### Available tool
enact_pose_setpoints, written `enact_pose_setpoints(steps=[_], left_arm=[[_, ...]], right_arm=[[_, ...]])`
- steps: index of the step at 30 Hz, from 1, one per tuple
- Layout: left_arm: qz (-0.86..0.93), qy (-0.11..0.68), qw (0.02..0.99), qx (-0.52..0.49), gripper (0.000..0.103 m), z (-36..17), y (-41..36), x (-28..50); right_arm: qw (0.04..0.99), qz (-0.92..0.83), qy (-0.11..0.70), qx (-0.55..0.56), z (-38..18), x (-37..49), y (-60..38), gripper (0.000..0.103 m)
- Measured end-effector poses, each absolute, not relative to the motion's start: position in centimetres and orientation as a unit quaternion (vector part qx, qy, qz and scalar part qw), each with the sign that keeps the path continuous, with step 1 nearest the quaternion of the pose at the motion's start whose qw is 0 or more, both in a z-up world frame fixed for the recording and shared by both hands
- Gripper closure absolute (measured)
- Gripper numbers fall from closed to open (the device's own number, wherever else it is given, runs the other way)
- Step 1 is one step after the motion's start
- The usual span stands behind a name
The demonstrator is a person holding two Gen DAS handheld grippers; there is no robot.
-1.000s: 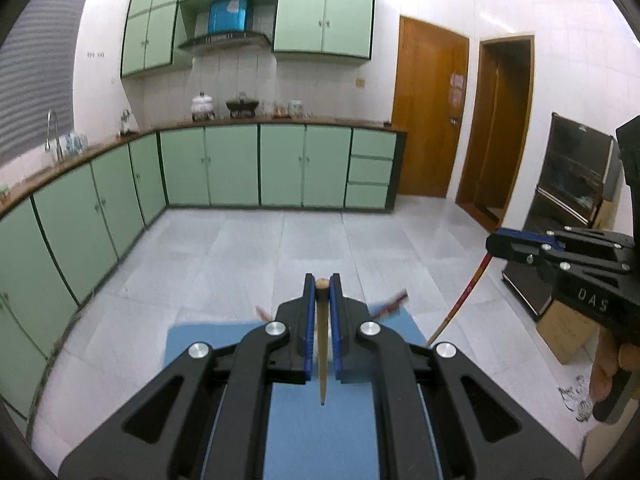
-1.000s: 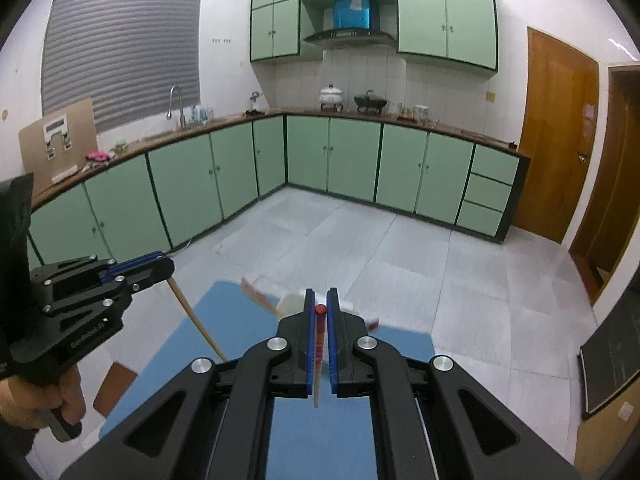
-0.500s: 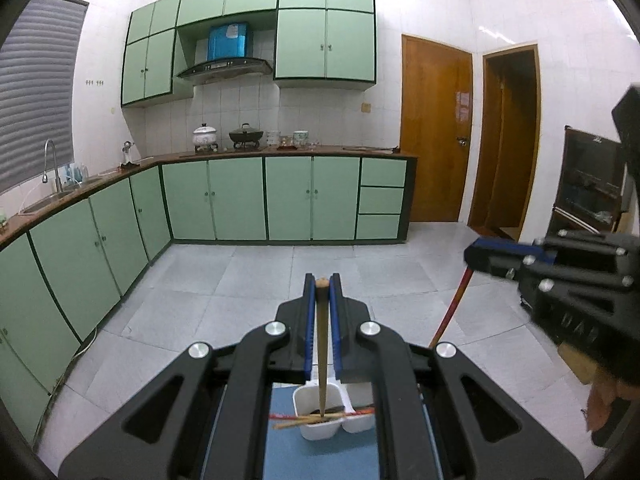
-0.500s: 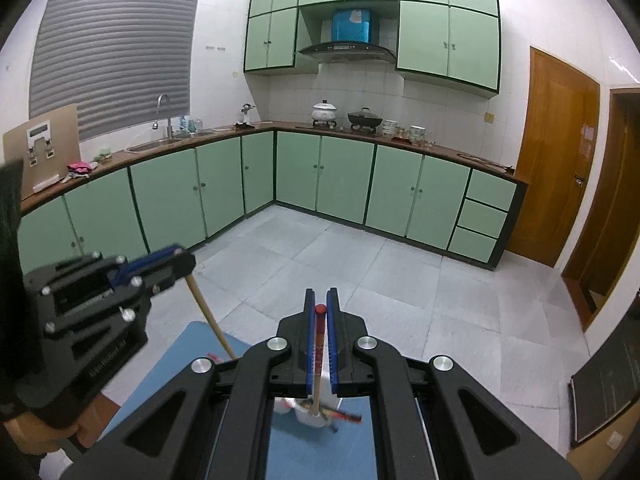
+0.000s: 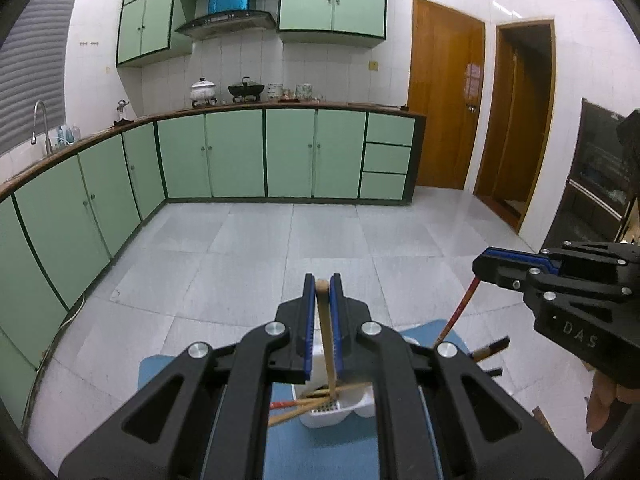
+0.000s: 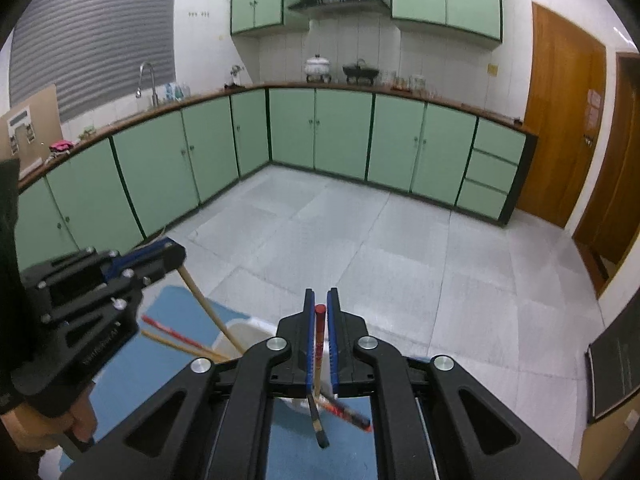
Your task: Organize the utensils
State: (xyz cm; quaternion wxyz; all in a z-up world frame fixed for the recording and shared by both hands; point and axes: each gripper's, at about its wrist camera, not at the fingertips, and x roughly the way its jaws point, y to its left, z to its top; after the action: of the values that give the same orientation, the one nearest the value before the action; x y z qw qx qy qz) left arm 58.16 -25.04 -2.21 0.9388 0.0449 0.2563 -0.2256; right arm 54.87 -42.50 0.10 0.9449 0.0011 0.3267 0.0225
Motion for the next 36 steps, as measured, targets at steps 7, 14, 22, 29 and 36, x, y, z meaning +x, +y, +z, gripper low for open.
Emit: enact_pose_setpoints(steps=[7,14,22,29,36], left_arm=[[-0.222,0.247,0.942,0.049,0.093,-1.2,-24.0,57.4],[-0.213,0.238,0.947,0.041,0.077,0.5,-22.4,55.0],[-0.190,0.233,0.953,0.029,0.034,1.3,-18.1,47.7],[-0.168,0.214,0.962,0.022,0.014,1.8,-13.7,38.1],[-0.153,0.192,0.969,0.030,0.007,2.3,-10.7,28.1]], right_arm=[[0.948,0.015,0.318,0.018,0.9,53.7,-43.8,0.095],[0.955,0.019,0.294,0.035,2.9,50.8,-44.4,0.095],[0.967,0.013,0.247,0.061,4.2,43.0,-44.3,0.057],[0.978,0.003,0.200,0.051,2.6,32.2,-40.8,0.019],[0.982,0.013,0.182,0.058,1.8,23.3,-37.3,0.008]])
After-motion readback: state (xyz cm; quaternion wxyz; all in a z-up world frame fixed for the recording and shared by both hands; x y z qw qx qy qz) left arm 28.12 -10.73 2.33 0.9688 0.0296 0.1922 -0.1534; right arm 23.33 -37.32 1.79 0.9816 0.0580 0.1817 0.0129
